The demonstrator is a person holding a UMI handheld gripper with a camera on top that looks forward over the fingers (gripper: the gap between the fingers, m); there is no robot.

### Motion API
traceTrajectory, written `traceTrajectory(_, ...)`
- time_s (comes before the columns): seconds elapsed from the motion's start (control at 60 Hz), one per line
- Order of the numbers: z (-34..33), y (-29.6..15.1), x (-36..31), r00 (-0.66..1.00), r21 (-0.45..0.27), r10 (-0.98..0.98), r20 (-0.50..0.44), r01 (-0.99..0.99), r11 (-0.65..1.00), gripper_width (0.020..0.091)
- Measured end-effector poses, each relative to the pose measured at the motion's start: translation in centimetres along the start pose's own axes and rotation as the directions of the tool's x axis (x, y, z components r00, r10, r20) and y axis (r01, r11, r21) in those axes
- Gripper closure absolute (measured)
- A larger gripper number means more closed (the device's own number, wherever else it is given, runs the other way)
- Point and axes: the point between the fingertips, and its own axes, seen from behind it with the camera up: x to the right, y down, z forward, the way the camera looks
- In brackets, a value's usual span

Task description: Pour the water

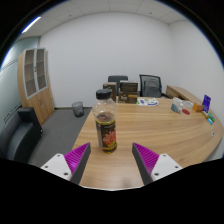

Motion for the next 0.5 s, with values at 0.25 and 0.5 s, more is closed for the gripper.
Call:
traceTrajectory(0.25,9.7,-4.0,-1.4,0.999,0.113,0.01,-0.044,-0.005,0.994,0.0267)
traceTrajectory(0.5,13.2,-4.5,-1.6,0.999,0.165,-0.024,-0.028,0.029,0.986,0.062)
